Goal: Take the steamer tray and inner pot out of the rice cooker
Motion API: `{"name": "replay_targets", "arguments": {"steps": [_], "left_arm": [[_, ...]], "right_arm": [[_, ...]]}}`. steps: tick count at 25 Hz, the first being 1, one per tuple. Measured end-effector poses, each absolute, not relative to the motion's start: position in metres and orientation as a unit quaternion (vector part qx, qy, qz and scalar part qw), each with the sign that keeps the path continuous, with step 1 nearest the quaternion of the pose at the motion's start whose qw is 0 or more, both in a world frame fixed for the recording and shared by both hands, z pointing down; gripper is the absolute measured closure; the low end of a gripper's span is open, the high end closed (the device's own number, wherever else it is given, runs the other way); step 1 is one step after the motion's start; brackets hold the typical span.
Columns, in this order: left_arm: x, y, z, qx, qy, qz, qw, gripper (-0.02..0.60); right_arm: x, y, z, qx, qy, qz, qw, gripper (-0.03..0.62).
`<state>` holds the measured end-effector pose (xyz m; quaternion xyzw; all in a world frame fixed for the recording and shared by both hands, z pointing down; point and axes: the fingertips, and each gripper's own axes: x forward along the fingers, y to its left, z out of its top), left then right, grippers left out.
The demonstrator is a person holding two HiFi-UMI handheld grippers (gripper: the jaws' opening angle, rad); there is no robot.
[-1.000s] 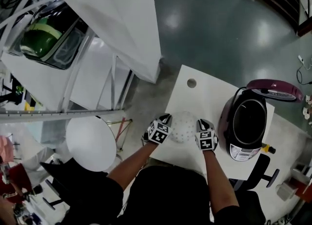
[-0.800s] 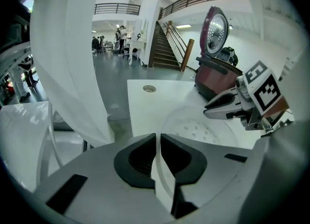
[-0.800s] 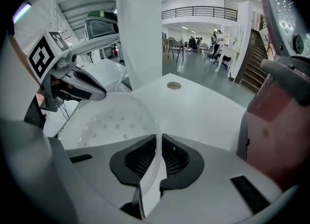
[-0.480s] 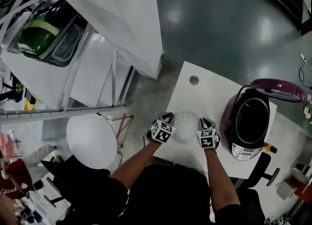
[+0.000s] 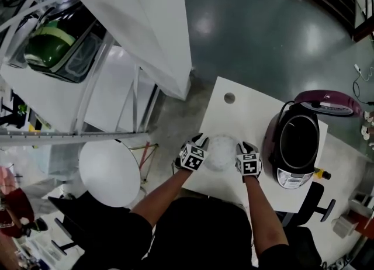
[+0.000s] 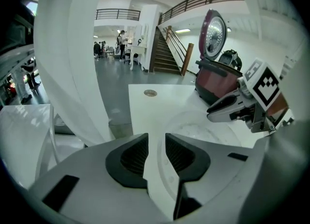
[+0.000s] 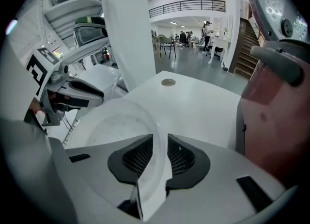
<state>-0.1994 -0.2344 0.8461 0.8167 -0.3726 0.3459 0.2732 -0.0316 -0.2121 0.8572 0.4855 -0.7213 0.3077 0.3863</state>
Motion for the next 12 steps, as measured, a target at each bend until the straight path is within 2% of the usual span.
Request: {"name": "replay_targets", "arguments": {"steps": [6,12], "left_arm": [[-0.203,-0.236,0.802,0.824,-0.401,0.304,0.259,0.495],[-0.198,-0.229,0.758,0.837,-0.406,0.24,0.277,0.552]], "right_arm": [[-0.031,-0.208,0.826,0.513,-0.718,0.317,0.349,0.527],[-0.039,-0.201,0.78,0.527,-0.734,0.288,0.317,0.553]]}}
